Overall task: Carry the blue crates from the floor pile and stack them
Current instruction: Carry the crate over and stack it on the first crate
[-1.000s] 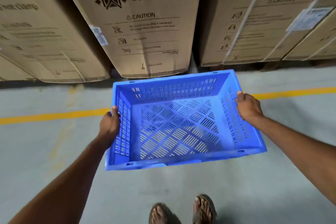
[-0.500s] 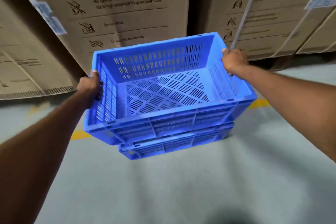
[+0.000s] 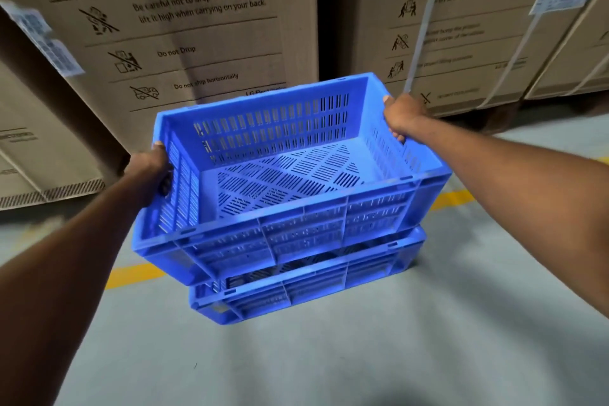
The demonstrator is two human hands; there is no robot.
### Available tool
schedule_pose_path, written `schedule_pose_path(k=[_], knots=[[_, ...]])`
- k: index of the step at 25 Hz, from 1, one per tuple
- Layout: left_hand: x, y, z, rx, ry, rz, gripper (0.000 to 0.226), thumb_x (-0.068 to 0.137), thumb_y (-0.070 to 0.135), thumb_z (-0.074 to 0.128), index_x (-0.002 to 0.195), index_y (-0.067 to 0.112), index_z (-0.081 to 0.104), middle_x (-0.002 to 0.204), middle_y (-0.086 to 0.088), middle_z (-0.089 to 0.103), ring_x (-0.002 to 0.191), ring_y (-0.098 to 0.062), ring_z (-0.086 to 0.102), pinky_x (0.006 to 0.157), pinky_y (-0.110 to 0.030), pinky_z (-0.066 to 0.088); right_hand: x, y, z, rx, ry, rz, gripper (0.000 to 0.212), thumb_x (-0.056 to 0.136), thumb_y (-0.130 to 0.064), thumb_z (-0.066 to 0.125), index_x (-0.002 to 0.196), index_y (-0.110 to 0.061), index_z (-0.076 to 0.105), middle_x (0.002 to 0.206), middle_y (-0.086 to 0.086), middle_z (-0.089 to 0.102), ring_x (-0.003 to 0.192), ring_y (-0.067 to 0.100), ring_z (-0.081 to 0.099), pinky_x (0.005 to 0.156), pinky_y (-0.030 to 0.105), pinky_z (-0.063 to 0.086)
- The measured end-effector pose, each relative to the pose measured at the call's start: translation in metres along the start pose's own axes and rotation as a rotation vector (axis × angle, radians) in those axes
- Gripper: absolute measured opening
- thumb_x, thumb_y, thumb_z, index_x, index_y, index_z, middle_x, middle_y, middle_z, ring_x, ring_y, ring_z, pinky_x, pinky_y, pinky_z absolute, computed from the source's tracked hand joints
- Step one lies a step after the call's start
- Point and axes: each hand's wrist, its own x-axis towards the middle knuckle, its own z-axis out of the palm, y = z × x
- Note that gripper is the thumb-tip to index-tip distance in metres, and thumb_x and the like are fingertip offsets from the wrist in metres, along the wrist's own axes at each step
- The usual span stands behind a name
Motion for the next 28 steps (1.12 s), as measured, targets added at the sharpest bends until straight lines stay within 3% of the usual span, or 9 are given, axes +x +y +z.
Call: schedule_pose_path(k=[5,7,9,12,14,18,21,24,28], knots=[[-0.014,-0.009,-0.006,-0.067,0.028,0.046,0.052,0.099,0.054,0.044,0.092,0.003,0.057,0.068,-0.013,0.056,0.042,-0.024,0.051,0.037,-0.022,0.040,-0.020,-0.002,-0.007,-0.286,0.053,-0.063,0.044,0.104,-0.040,0.043,0.118,-0.004,0.064,0.112,0.018,0.068,0.092,0.033,0.065,0.071,0.033,0.043],[-0.020,-0.016,-0.014,-0.108,-0.012,0.026,0.060,0.093,0.060,0.050,0.099,0.001,0.059,0.077,-0.015,0.061,0.056,-0.029,0.059,0.053,-0.030,0.052,-0.028,-0.001,-0.008,-0.351,0.008,-0.036,0.047,0.104,-0.039,0.046,0.137,-0.006,0.054,0.126,0.017,0.064,0.104,0.033,0.063,0.070,0.031,0.039],[-0.020,-0.035,-0.026,-0.108,-0.005,-0.015,0.094,0.072,0.078,0.057,0.116,-0.004,0.062,0.106,-0.022,0.070,0.088,-0.039,0.070,0.082,-0.048,0.059,-0.042,0.001,-0.010,-0.358,-0.025,-0.007,0.057,0.102,-0.036,0.050,0.150,-0.008,0.037,0.134,0.018,0.060,0.118,0.036,0.060,0.076,0.033,0.043],[-0.054,-0.049,-0.037,0.076,0.025,0.005,0.109,0.071,0.085,0.047,0.134,-0.003,0.058,0.135,-0.027,0.061,0.122,-0.044,0.061,0.105,-0.050,0.049,-0.069,0.010,-0.018,-0.387,-0.020,-0.001,0.064,0.093,-0.021,0.059,0.149,-0.009,0.030,0.130,0.018,0.060,0.121,0.037,0.059,0.084,0.039,0.044],[-0.100,-0.042,-0.034,0.296,0.074,0.106,0.082,0.093,0.066,0.045,0.135,-0.004,0.054,0.138,-0.030,0.056,0.127,-0.046,0.054,0.106,-0.047,0.044,-0.091,0.015,-0.020,-0.373,0.047,-0.032,0.064,0.087,-0.019,0.064,0.144,-0.008,0.037,0.135,0.020,0.054,0.127,0.039,0.052,0.096,0.045,0.045],[-0.155,-0.045,-0.018,0.500,0.202,0.384,0.058,0.100,0.053,0.047,0.139,0.010,0.048,0.144,-0.025,0.045,0.135,-0.044,0.043,0.109,-0.055,0.035,-0.149,0.015,-0.010,-0.375,0.234,-0.359,0.041,0.088,-0.024,0.062,0.127,-0.014,0.059,0.130,0.014,0.056,0.124,0.036,0.047,0.098,0.048,0.038],[-0.184,-0.058,-0.008,0.616,0.176,0.646,0.052,0.101,0.061,0.043,0.132,0.023,0.060,0.154,-0.012,0.041,0.147,-0.032,0.031,0.115,-0.051,0.026,-0.179,0.018,-0.004,-0.282,-0.023,-0.637,0.023,0.098,-0.041,0.054,0.104,-0.023,0.067,0.110,0.003,0.066,0.109,0.031,0.058,0.091,0.046,0.042],[-0.197,-0.062,-0.007,0.760,-0.096,0.838,0.061,0.096,0.074,0.035,0.113,0.025,0.067,0.123,-0.002,0.066,0.120,-0.028,0.057,0.095,-0.045,0.039,-0.190,0.027,-0.011,-0.318,-0.373,-0.759,0.042,0.098,-0.061,0.047,0.110,-0.026,0.066,0.113,-0.004,0.069,0.108,0.024,0.062,0.094,0.045,0.043],[-0.204,-0.057,-0.009,0.847,-0.095,0.949,0.041,0.094,0.054,0.062,0.116,0.021,0.065,0.105,-0.002,0.072,0.103,-0.032,0.066,0.077,-0.038,0.040,-0.188,0.034,-0.015,-0.479,-0.319,-0.851,0.043,0.096,-0.044,0.062,0.131,-0.019,0.058,0.125,0.003,0.067,0.114,0.029,0.060,0.095,0.040,0.041]])
